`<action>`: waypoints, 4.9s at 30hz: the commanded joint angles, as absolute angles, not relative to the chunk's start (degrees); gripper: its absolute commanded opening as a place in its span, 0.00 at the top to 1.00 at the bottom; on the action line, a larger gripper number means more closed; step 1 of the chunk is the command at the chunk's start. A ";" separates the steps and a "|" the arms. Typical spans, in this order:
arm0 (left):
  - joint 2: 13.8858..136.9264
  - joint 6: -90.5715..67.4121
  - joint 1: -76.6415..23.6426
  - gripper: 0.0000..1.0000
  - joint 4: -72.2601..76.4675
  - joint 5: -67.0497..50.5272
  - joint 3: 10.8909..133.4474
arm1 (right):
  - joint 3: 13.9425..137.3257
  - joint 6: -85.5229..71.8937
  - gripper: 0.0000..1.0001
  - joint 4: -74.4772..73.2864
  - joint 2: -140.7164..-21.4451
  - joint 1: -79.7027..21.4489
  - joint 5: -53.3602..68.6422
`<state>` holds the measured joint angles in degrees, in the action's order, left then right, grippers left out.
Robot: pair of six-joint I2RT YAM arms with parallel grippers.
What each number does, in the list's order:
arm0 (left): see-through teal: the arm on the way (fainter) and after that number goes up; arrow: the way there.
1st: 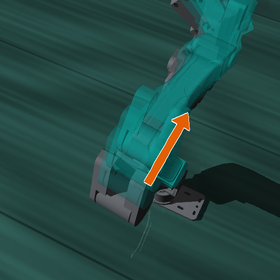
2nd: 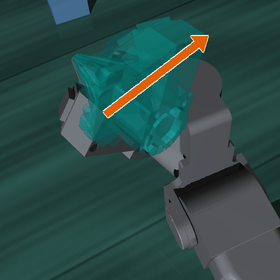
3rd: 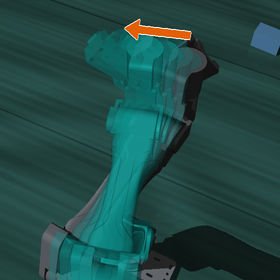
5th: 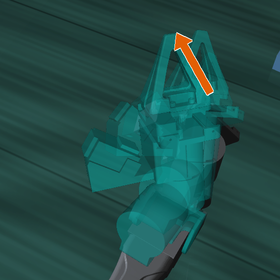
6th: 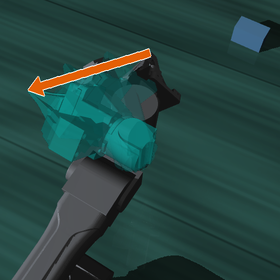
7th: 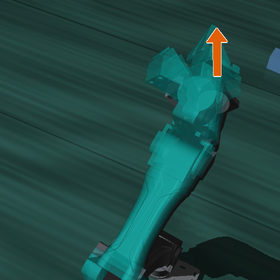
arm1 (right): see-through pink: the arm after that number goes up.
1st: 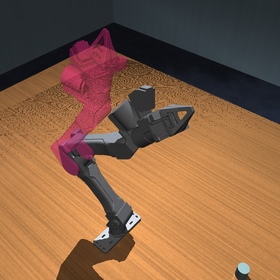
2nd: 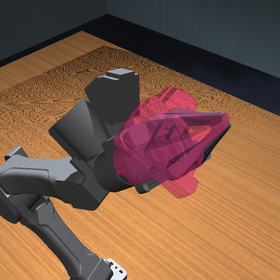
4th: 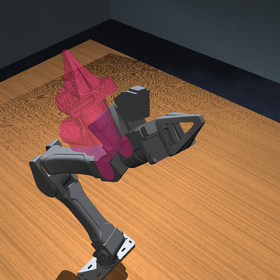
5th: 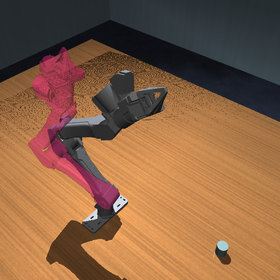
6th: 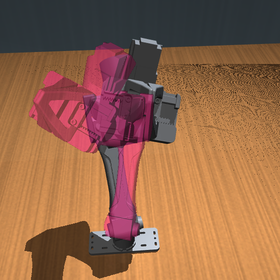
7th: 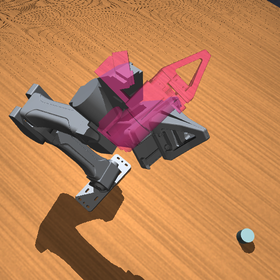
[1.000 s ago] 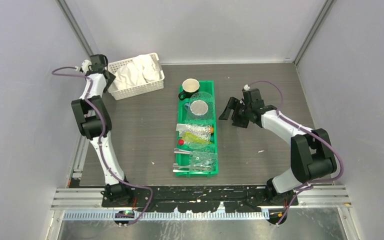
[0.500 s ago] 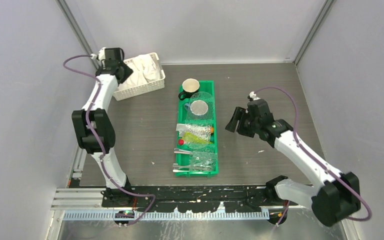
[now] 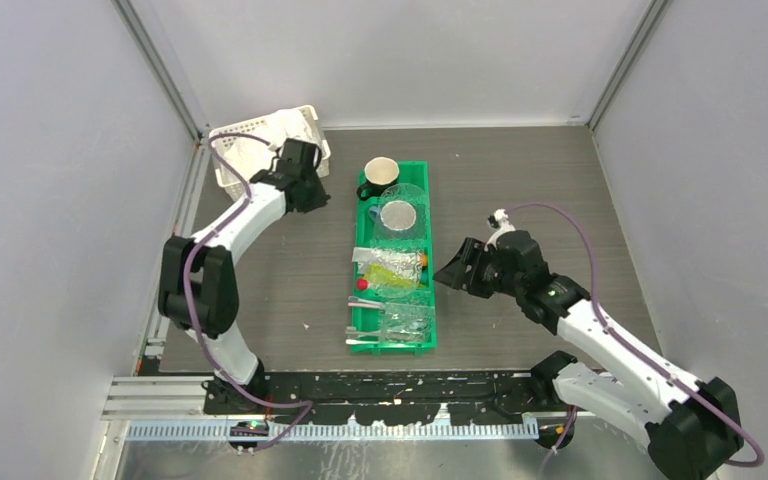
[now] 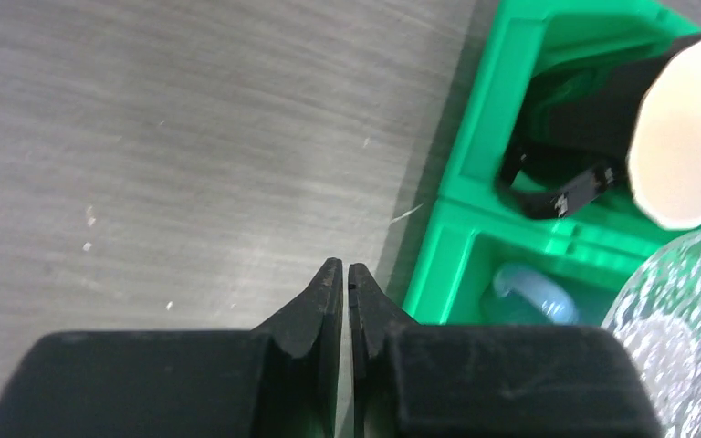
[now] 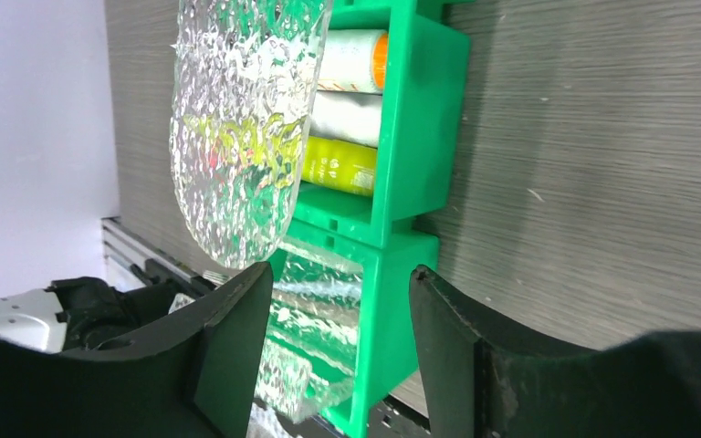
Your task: Prepare toiletry sets of a toothbrush and toothpaste on the tray
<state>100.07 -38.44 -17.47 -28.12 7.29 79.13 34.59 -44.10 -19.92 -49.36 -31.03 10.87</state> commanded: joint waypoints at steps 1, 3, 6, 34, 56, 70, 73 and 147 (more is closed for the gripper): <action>90.24 -36.97 -16.38 0.89 -27.07 7.44 74.02 | 29.28 -51.16 0.39 4.80 -54.77 -31.25 17.37; 87.49 -36.15 -16.56 0.75 -27.55 6.89 71.50 | 28.04 -52.51 0.39 11.83 -57.87 -31.27 18.56; 83.56 -35.37 -16.79 0.60 -27.64 5.90 67.69 | 27.25 -54.29 0.41 18.62 -61.97 -31.02 18.82; 75.89 -35.25 -17.05 0.62 -25.22 2.06 54.87 | 25.41 -69.40 0.99 61.36 -91.44 -29.93 29.26; 63.71 -47.87 -35.37 0.64 -39.65 6.25 36.54 | 62.12 -36.24 0.99 -31.37 -50.76 -29.59 14.57; 75.89 -57.10 -49.12 0.65 -28.54 8.40 33.31 | 66.76 -34.47 0.99 -38.64 -46.50 -29.45 12.42; 82.01 -59.77 -55.29 0.66 -27.25 10.43 38.30 | 70.19 -32.78 0.99 -41.91 -46.29 -29.43 11.21; 78.71 -56.52 -56.53 0.61 -44.52 20.47 67.30 | 80.00 -18.09 0.99 -70.76 -50.75 -29.76 -11.15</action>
<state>92.75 -51.86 -59.18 -29.61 5.58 70.19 80.75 -19.35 -72.99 -48.88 -29.52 -5.08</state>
